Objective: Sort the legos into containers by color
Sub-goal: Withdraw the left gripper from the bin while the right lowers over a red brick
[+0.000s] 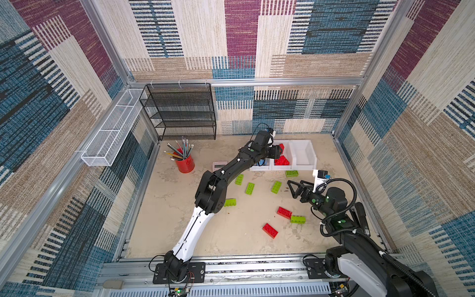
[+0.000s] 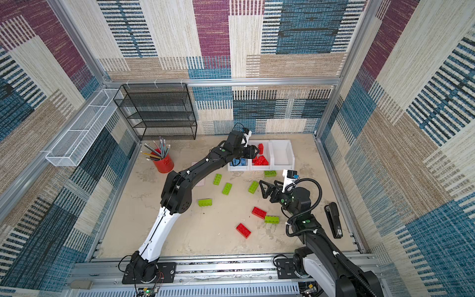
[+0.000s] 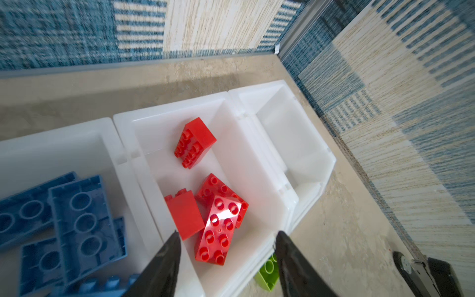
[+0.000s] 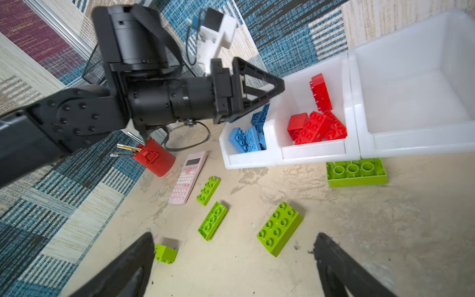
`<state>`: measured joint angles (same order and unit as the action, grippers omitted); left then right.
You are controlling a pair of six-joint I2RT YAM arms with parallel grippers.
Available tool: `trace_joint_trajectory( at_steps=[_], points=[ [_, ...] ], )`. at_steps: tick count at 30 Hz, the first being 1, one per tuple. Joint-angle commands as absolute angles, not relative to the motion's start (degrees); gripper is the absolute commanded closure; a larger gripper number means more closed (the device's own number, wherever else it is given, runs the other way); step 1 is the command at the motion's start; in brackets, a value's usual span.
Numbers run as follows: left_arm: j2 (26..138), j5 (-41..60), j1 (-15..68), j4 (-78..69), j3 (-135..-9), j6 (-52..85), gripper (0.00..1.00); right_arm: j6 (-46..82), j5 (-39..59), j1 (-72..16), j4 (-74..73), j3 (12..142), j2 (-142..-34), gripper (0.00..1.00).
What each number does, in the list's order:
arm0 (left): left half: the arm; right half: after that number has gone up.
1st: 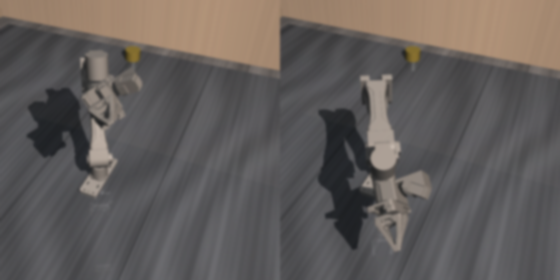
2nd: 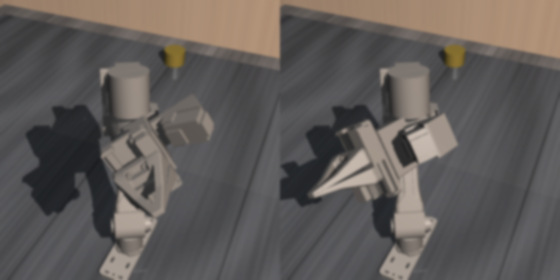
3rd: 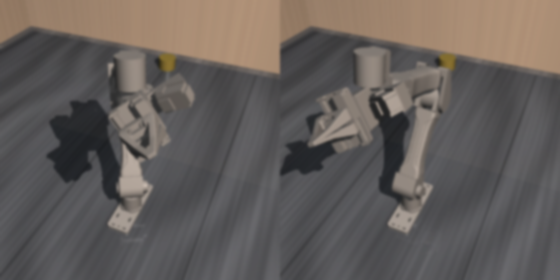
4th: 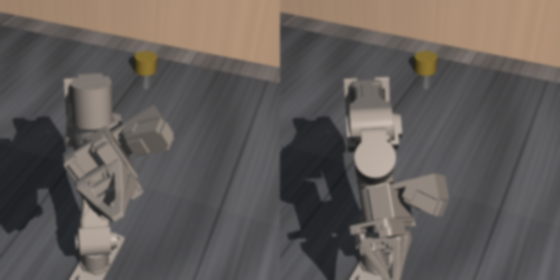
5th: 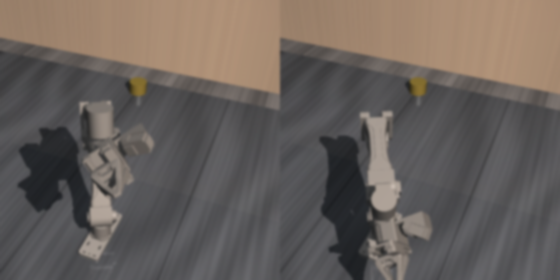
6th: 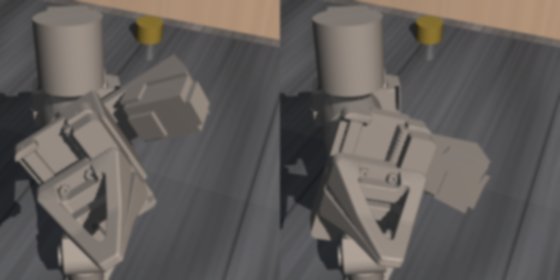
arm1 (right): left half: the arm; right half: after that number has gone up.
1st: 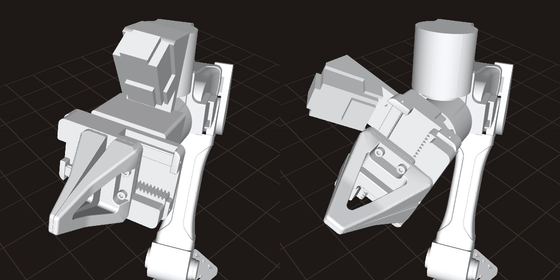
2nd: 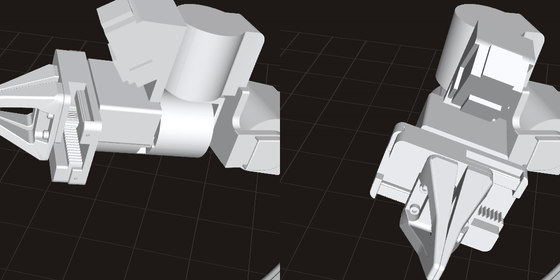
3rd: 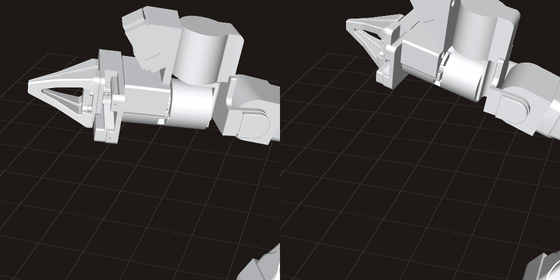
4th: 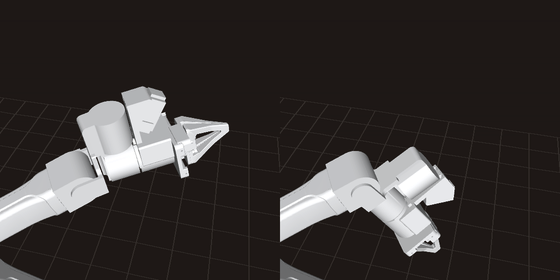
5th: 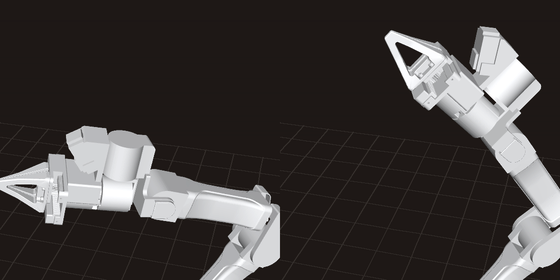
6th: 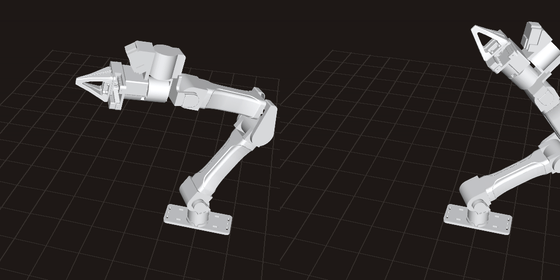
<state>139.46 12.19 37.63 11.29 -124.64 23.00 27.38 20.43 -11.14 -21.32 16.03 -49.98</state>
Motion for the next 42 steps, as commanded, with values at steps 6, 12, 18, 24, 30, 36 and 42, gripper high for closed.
trace_joint_trajectory(
  at_steps=[6,12,18,24,30,36,42],
  points=[
    [116.2,7.32,38.14,-11.03,-93.67,26.24,0.4,23.13,13.15,-21.34,0.05,20.39,-50.79,0.04],
    [102.77,4.27,39.52,-17.73,-75.1,28.41,0.4,26.21,8.76,-27.64,6.93,21.71,-51.75,0.05],
    [91.78,0.83,42.03,-18.39,-61.25,27.38,0.4,30.07,5.83,-29.94,10.11,21.38,-52.62,0.06],
    [83.66,-0.94,43.57,-18.29,-51.55,27.33,0.4,33.65,1.94,-33.38,12.61,22.04,-57.12,0.06],
    [77.69,-3.32,44.03,-19.61,-44.35,27.53,0.4,36.83,-3.99,-37.17,13.55,21.81,-59.1,0.05],
    [75.7,-3.89,44.15,-18.64,-42.35,26.72,0.4,37.67,-4.6,-37.51,12.84,21.48,-59.3,0.06],
    [76.02,-3.26,44.11,-19.41,-41.16,27.07,0.4,36.06,-4.75,-38.79,13.04,23.44,-64.42,0.1]
  ],
)
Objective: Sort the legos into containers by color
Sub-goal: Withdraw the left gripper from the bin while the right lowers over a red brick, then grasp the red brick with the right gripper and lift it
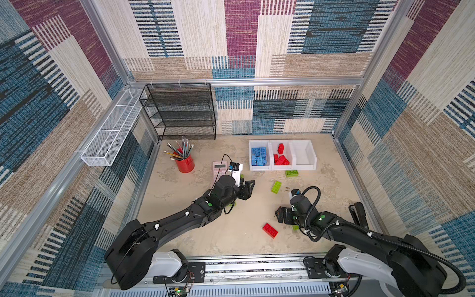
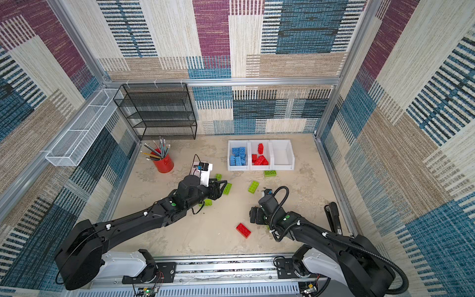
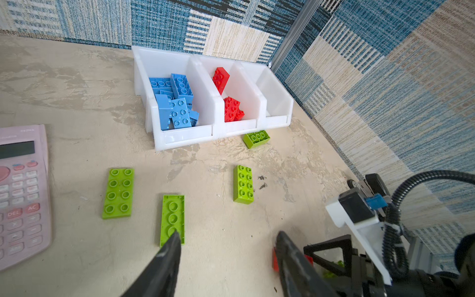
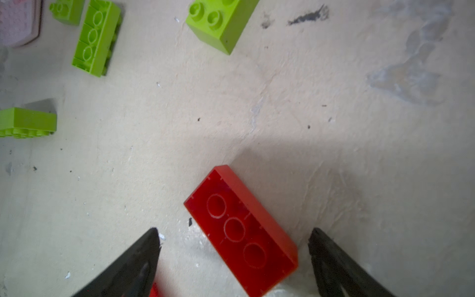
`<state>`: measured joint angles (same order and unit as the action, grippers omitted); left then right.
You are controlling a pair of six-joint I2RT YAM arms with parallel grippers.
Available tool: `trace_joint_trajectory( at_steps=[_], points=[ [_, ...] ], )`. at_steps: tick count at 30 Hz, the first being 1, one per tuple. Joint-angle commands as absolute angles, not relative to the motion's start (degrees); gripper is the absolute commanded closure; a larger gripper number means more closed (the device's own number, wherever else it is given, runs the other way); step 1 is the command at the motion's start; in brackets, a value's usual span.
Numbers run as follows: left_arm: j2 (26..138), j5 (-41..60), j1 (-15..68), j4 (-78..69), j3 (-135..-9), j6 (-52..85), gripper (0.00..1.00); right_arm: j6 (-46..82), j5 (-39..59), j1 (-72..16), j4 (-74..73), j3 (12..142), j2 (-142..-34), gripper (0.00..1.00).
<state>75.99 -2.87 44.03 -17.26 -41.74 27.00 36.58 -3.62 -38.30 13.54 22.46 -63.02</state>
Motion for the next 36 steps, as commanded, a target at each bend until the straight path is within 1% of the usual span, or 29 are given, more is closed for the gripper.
trace_joint_trajectory(
  at_steps=[1,11,15,18,24,27,31,36],
  points=[
    [76.03,-3.27,44.08,-19.53,-40.97,27.14,0.4,35.93,-4.86,-39.04,13.04,23.68,-65.06,0.11],
    [75.93,-2.82,44.1,-19.94,-39.73,27.08,0.4,34.51,-7.22,-42.32,13.46,27.04,-71.16,0.28],
    [76.1,-2.92,44.05,-19.91,-39.48,27.07,0.4,33.89,-8.73,-44.2,13.97,28.85,-74.16,0.3],
    [76.11,-3.03,44.08,-19.94,-39.4,26.99,0.4,33.31,-9.44,-45.56,14.18,30.75,-76.51,0.29],
    [76.11,-3.36,44.04,-19.57,-39.29,26.6,0.4,30.81,-8.17,-46.32,14.0,32.79,-78.3,0.17],
    [76.24,-3.56,44.08,-19.4,-39.2,26.46,0.4,28.65,-10.15,-46.32,15.57,34.1,-78.36,0.13],
    [76.72,-3.36,44.03,-19.6,-39.29,26.45,0.4,25.46,-10.6,-46.32,16.26,36.09,-79.68,0.13],
    [76.64,-3.0,44.03,-19.17,-39.38,26.2,0.4,22.4,-13.05,-46.32,19.09,39.32,-83.65,0.16]
  ],
)
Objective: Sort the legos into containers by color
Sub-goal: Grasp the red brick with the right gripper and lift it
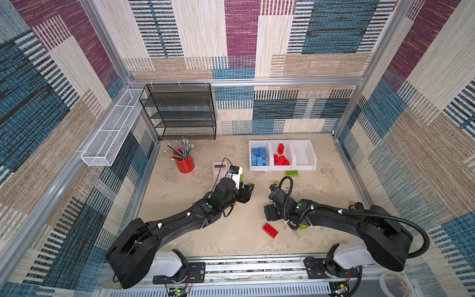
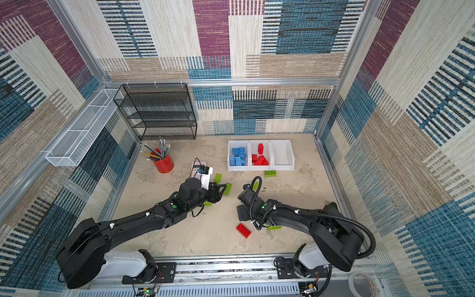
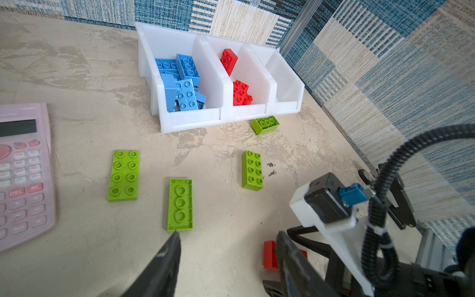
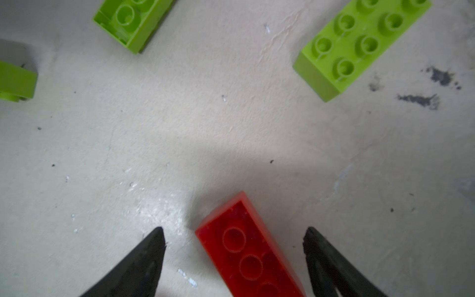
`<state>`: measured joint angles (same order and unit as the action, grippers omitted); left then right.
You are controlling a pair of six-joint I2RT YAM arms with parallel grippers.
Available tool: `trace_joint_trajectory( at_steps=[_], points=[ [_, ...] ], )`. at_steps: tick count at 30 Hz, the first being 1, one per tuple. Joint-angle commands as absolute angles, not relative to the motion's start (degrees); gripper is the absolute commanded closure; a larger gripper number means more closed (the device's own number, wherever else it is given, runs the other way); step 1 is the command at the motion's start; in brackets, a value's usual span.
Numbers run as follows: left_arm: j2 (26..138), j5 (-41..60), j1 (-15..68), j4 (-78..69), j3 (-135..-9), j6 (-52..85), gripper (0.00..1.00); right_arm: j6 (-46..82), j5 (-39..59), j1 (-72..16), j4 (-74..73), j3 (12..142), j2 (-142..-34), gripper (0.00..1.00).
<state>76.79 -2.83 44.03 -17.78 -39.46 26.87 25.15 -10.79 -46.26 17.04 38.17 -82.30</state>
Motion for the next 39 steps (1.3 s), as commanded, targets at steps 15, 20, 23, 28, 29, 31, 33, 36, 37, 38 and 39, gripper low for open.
trace_joint_trajectory(
  at_steps=[15,20,23,28,29,31,33,36,37,38,39],
  points=[
    [77.11,-3.09,44.03,-18.54,-39.86,25.93,0.4,22.56,-10.71,-46.32,19.65,38.47,-85.24,0.49],
    [76.73,-2.82,44.03,-18.14,-39.99,25.93,0.4,23.11,-10.51,-46.3,18.98,39.19,-85.54,0.57],
    [75.91,-2.83,44.03,-17.48,-39.8,25.71,0.4,23.14,-10.33,-46.32,19.11,40.44,-86.12,0.59],
    [74.11,-3.74,44.03,-16.08,-38.53,25.49,0.4,23.41,-9.28,-46.27,19.99,42.94,-86.24,0.63],
    [73.55,-3.88,44.03,-15.65,-38.25,25.4,0.4,23.39,-9.13,-46.19,20.07,43.52,-86.13,0.64],
    [72.45,-4.02,44.03,-14.82,-37.63,25.4,0.4,23.38,-9.11,-46.15,20.29,44.65,-85.85,0.64],
    [70.84,-4.39,44.03,-13.68,-36.89,25.16,0.39,23.28,-9.06,-45.69,20.63,46.15,-85.64,0.64],
    [68.31,-5.56,43.95,-11.9,-35.71,24.4,0.39,22.38,-7.86,-44.01,20.74,48.64,-85.66,0.64],
    [67.59,-5.94,43.94,-11.14,-35.36,24.19,0.39,21.96,-7.34,-43.09,20.66,49.57,-85.78,0.64],
    [66.81,-6.34,43.95,-10.44,-35.01,23.87,0.39,21.34,-6.63,-42.06,20.73,50.59,-85.92,0.64],
    [66.1,-6.67,43.88,-9.76,-34.66,23.68,0.39,20.72,-6.14,-41.02,20.58,51.61,-86.02,0.64]
  ],
)
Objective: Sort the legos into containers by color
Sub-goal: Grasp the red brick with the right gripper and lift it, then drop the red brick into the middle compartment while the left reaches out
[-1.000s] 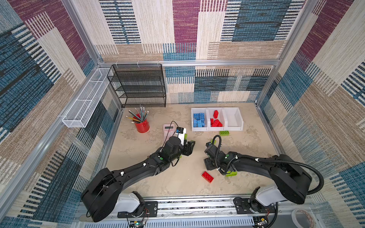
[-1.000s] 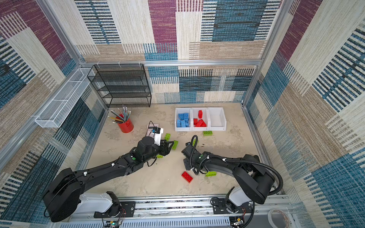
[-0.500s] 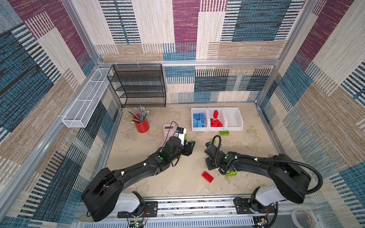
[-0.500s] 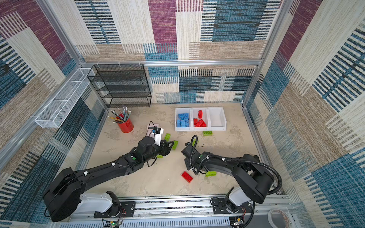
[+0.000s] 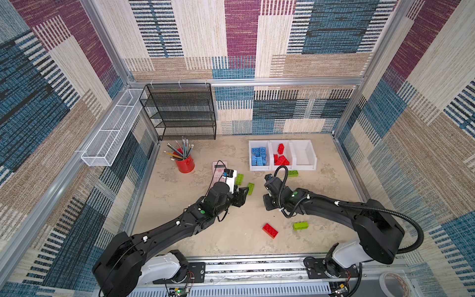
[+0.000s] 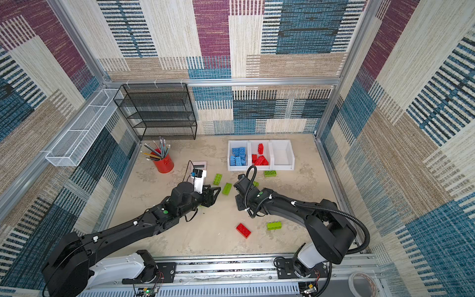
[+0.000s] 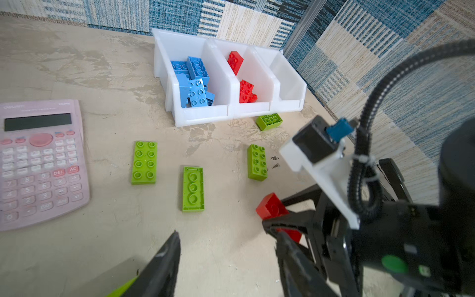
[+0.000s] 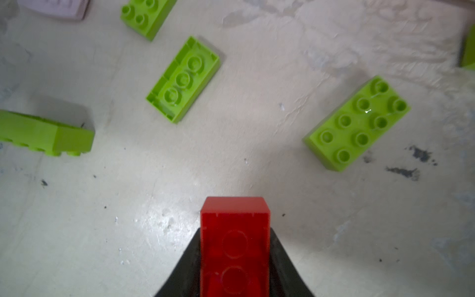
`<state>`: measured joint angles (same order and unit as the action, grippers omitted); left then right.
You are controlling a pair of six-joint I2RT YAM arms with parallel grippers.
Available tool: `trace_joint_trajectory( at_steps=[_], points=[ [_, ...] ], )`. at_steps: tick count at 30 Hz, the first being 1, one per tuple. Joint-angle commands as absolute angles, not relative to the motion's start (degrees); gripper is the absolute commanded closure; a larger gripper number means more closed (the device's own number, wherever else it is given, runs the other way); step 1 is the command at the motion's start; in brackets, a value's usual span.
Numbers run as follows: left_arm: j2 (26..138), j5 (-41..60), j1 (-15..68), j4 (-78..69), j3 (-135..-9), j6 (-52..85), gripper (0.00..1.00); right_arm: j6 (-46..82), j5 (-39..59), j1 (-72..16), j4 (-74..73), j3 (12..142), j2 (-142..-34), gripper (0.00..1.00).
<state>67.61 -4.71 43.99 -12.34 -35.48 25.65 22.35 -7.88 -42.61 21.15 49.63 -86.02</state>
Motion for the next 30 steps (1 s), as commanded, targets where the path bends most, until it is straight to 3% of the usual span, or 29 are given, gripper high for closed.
trace_joint_trajectory(
  at_steps=[1,12,18,23,30],
  points=[
    [65.48,-6.84,43.86,-9.28,-34.26,23.48,0.39,20.07,-5.84,-39.89,20.57,52.69,-86.2,0.64],
    [64.62,-6.27,43.77,-9.24,-30.67,23.12,0.37,14.75,0.44,-26.66,19.7,66.86,-92.83,0.64],
    [69.68,-6.39,43.2,-7.81,-32.63,22.42,0.3,13.91,3.37,-20.54,18.21,73.75,-98.99,0.63],
    [72.63,-6.27,42.32,-6.36,-34.19,22.06,0.18,13.19,5.1,-16.79,17.78,80.12,-105.87,0.63],
    [77.01,-8.07,42.18,-3.21,-37.13,21.09,0.13,12.1,6.93,-13.24,18.89,89.61,-115.15,0.63]
  ],
)
